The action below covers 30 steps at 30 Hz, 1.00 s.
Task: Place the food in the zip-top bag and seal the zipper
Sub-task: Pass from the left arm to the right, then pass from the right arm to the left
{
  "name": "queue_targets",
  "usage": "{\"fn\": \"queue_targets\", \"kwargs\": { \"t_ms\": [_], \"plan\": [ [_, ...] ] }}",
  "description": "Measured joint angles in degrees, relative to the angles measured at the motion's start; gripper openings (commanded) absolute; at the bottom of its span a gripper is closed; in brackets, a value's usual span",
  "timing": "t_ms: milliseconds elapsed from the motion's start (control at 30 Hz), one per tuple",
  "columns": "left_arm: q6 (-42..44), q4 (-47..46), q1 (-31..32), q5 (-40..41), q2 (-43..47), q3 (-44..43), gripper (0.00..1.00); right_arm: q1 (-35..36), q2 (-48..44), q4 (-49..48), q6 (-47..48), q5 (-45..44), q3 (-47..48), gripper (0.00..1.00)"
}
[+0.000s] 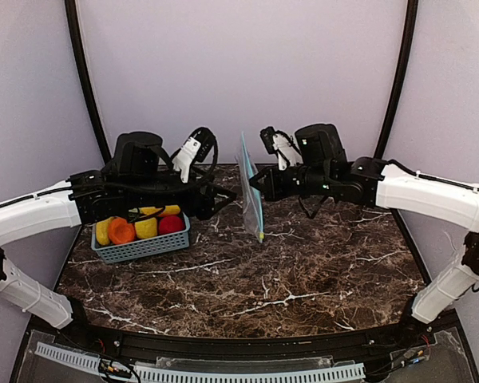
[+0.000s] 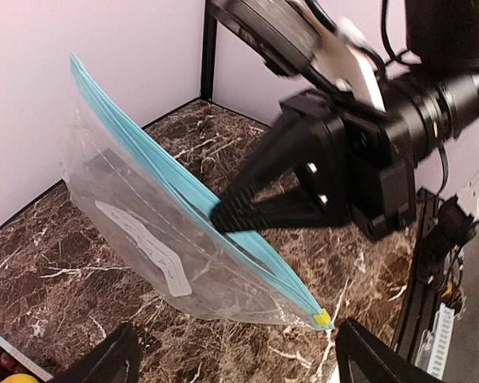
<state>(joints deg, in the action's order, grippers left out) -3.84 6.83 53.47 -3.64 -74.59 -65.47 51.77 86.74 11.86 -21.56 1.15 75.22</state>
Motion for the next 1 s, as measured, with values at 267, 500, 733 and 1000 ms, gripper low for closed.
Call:
{"fn": "queue_targets", "kwargs": {
  "t_ms": [267, 500, 733, 1000],
  "plan": [
    [-13.1, -2.1, -2.9, -3.4, -0.7, -1.6, 0.93, 0.5, -1.0, 0.5, 3.1, 3.8, -3.4, 0.00],
    [-22.3, -8.5, -3.2, -4.5, -3.8, 3.0, 0.94, 1.9, -1.0, -0.2, 3.1, 5.1, -5.2, 0.00],
    [-26.6, -11.1, -3.5, -3.1, -6.3, 5.8, 0.72, 2.0, -1.0, -2.5, 2.4, 5.3, -6.3, 0.00],
    [-27.9, -13.0, -3.5, -0.1, -7.6, 7.0, 0.47, 2.3, -0.7, -3.8, 2.3, 5.0, -6.3, 0.00]
  ]
}}
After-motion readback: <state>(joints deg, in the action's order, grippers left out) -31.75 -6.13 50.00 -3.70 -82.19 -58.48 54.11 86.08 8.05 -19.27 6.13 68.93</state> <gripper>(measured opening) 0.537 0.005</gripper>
